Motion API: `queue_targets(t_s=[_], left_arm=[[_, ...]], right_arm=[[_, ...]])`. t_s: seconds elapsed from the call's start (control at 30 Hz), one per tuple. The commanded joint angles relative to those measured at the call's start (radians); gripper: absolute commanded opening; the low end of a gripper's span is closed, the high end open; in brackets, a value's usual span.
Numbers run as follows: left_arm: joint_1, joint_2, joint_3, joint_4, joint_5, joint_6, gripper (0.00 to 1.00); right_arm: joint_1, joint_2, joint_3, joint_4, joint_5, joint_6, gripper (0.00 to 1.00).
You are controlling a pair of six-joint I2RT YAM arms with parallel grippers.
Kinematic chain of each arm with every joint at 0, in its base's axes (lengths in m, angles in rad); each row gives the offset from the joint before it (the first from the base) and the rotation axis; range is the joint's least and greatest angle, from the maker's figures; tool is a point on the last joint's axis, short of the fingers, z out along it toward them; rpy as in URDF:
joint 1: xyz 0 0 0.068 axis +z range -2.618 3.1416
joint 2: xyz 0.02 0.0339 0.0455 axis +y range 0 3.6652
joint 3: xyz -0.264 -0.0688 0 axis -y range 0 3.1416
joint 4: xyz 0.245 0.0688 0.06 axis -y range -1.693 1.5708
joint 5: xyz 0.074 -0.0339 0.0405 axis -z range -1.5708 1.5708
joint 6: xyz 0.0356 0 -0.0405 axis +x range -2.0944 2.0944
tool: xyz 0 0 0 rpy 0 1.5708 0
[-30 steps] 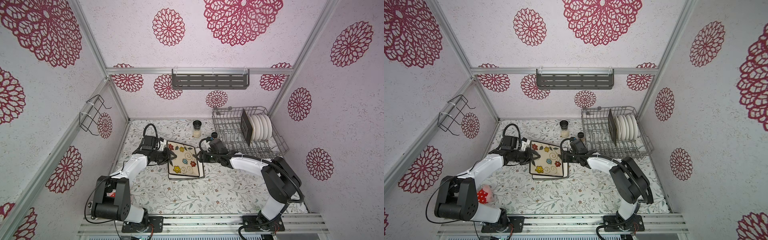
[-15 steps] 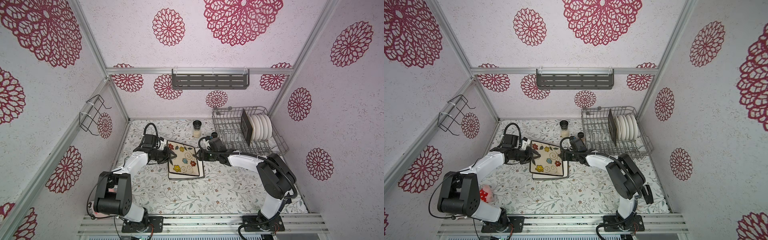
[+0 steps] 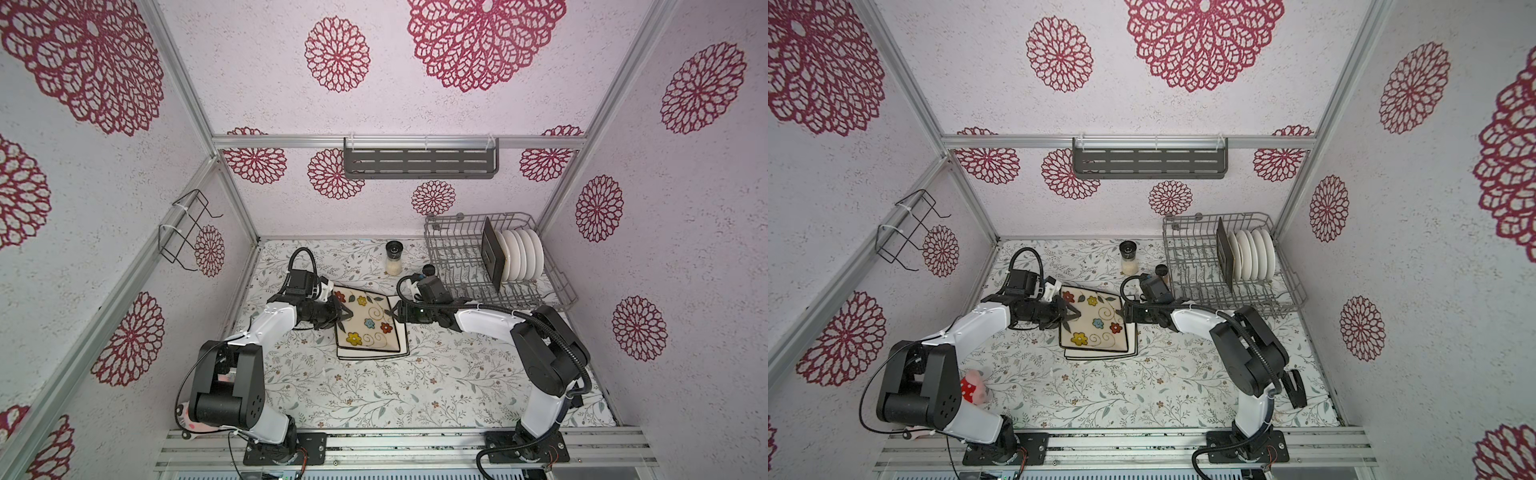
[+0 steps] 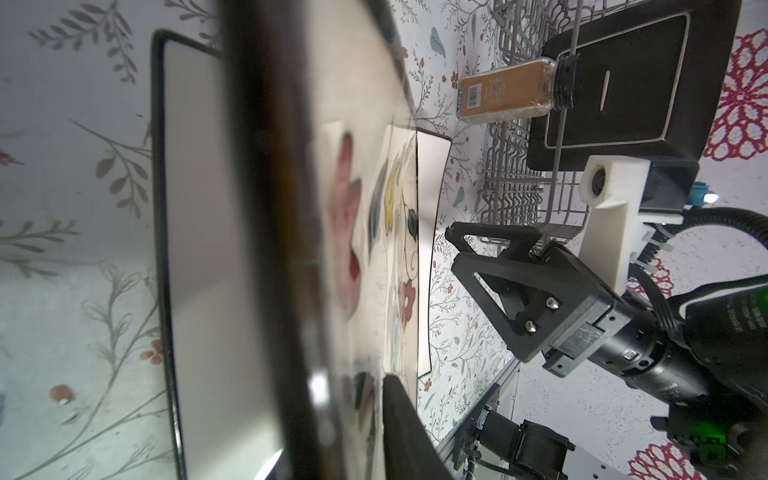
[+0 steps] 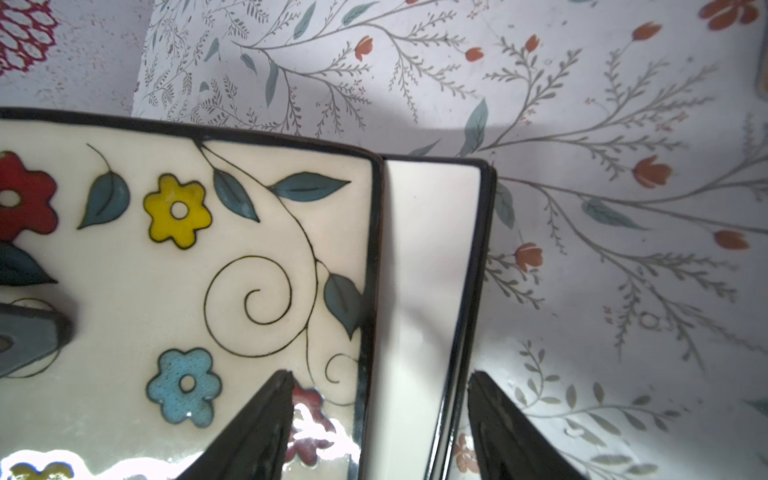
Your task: Unload the plates from the dish rack
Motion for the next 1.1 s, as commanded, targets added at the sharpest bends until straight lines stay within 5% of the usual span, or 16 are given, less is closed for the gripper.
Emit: queue_targets(t_s=[0.0, 1.07], left_arm=[[-0.003, -0.005, 0.025, 0.023, 0.023, 0.032, 0.28], [-0.007, 0.046, 0.016, 0.019, -0.047, 0.03, 0.35]], right_arm=[[-0.006, 0.01, 0.035, -0.003, -0.013, -0.022, 0.69], [-0.006, 0.043, 0.052, -0.01, -0.058, -0.039, 0.69]])
